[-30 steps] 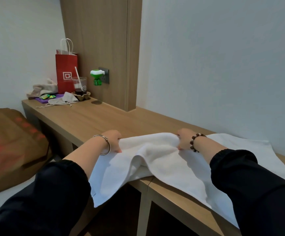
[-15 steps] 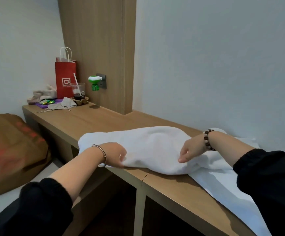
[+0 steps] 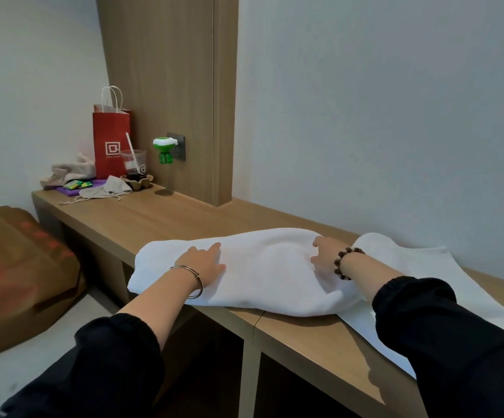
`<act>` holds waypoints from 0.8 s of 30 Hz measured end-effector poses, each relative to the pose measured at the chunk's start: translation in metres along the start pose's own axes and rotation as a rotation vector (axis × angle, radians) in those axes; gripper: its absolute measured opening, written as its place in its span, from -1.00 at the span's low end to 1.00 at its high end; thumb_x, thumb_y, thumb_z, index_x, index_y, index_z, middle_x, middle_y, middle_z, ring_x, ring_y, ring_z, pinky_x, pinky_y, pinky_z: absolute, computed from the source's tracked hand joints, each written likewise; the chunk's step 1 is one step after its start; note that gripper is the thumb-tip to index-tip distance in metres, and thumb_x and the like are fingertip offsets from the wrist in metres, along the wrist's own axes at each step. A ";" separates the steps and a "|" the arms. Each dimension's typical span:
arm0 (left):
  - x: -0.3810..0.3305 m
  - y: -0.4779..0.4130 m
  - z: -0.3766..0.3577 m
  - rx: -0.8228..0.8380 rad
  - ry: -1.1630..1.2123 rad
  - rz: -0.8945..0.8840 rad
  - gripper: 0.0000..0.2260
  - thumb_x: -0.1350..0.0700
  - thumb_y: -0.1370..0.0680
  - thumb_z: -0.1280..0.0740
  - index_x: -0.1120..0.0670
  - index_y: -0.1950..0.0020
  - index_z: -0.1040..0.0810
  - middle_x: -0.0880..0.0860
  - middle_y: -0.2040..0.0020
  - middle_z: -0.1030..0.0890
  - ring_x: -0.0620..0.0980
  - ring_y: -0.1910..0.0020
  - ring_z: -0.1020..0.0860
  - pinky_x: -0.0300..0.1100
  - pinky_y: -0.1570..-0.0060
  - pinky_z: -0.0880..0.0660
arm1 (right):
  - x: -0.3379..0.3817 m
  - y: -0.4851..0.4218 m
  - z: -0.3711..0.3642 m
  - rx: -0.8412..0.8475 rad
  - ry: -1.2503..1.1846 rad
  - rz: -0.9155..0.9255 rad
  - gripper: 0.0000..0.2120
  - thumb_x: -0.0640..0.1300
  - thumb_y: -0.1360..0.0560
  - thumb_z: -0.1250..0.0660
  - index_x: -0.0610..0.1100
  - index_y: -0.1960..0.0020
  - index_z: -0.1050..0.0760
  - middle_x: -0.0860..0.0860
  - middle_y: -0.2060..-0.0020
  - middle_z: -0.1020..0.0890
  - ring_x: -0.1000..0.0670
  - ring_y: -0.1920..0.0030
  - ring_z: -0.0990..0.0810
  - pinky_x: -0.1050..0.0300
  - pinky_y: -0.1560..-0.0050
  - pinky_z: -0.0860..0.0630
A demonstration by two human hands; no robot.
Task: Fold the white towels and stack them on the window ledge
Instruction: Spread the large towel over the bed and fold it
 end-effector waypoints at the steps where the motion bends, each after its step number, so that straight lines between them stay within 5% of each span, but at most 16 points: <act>1: 0.000 -0.004 0.002 -0.018 -0.021 0.013 -0.53 -0.10 -0.62 -0.09 0.04 -0.49 -0.16 0.12 -0.29 -0.49 0.14 -0.27 -0.41 0.01 -0.21 -0.39 | -0.002 -0.003 -0.003 0.042 -0.007 -0.026 -0.51 0.00 -0.58 -0.14 -0.18 -0.44 -0.18 -0.13 -0.21 -0.48 -0.15 -0.07 -0.56 0.07 0.03 -0.54; 4: -0.007 -0.018 0.016 -0.090 -0.065 0.038 -0.63 -0.08 -0.63 -0.07 0.10 -0.34 -0.34 0.12 -0.21 -0.54 0.13 -0.16 -0.50 -0.07 -0.06 -0.42 | 0.000 -0.014 -0.006 0.051 -0.018 -0.068 -0.43 0.01 -0.61 -0.09 -0.22 -0.49 0.02 -0.11 -0.01 -0.51 -0.07 0.24 -0.54 0.17 0.40 -0.45; 7: -0.007 -0.033 0.020 0.022 -0.170 0.042 -0.68 0.00 -0.64 -0.07 0.14 -0.27 -0.44 0.13 -0.22 -0.53 0.14 -0.18 -0.50 -0.06 -0.11 -0.43 | 0.006 -0.027 -0.002 0.032 0.101 -0.062 -0.56 -0.11 -0.63 -0.08 -0.34 -0.41 -0.15 -0.10 0.12 -0.56 -0.06 0.24 -0.56 0.14 0.33 -0.50; 10: 0.000 -0.046 0.011 0.173 -0.184 0.028 -0.67 -0.03 -0.62 -0.11 0.14 -0.17 -0.53 0.12 -0.17 -0.57 0.12 -0.14 -0.52 -0.07 -0.14 -0.45 | 0.005 -0.034 -0.002 0.117 0.151 -0.050 -0.96 -0.20 -0.47 -0.33 -0.14 0.16 -0.52 0.02 0.54 -0.49 0.08 0.58 -0.44 0.27 0.53 -0.37; 11: 0.000 -0.048 0.010 0.182 -0.178 0.003 -0.68 -0.03 -0.62 -0.14 0.14 -0.15 -0.56 0.11 -0.15 -0.58 0.11 -0.12 -0.53 -0.11 -0.12 -0.45 | 0.003 -0.032 -0.005 0.147 0.180 -0.077 -0.82 -0.22 -0.41 -0.36 -0.08 0.34 -0.45 0.05 0.64 -0.42 0.10 0.66 -0.36 0.33 0.58 -0.31; 15: -0.008 -0.047 0.015 0.226 -0.150 -0.128 -0.75 0.03 -0.60 -0.23 0.16 -0.13 -0.54 0.13 -0.09 -0.57 0.06 0.04 -0.47 -0.23 0.16 -0.31 | -0.012 -0.043 -0.013 0.088 0.229 -0.037 -0.74 -0.19 -0.38 -0.29 -0.06 0.41 -0.28 0.03 0.47 -0.36 0.04 0.52 -0.31 0.29 0.40 -0.31; 20: -0.004 -0.045 0.017 0.187 0.087 -0.181 -0.83 0.15 -0.36 -0.38 0.04 0.34 -0.40 -0.04 0.37 -0.41 -0.03 0.37 -0.37 -0.26 0.41 -0.27 | -0.004 -0.033 0.003 -0.002 0.015 0.160 -0.76 0.01 -0.35 -0.33 -0.14 0.34 -0.44 -0.07 0.39 -0.53 -0.12 0.35 -0.53 0.10 0.34 -0.51; 24: 0.000 -0.037 0.029 0.139 0.469 -0.192 -0.77 0.14 -0.22 -0.36 0.02 0.46 -0.29 -0.10 0.49 -0.27 -0.07 0.45 -0.24 -0.21 0.40 -0.18 | -0.012 -0.033 0.022 -0.141 -0.124 0.199 -0.94 -0.20 -0.33 -0.37 -0.14 0.23 -0.50 -0.07 0.28 -0.57 -0.12 0.18 -0.56 0.15 0.28 -0.42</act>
Point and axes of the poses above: each hand's wrist, its own y-axis away from the middle knuckle, its own z-axis out of the back of the hand, x = y × z, the point moved 4 cm from there along -y, towards the middle knuckle
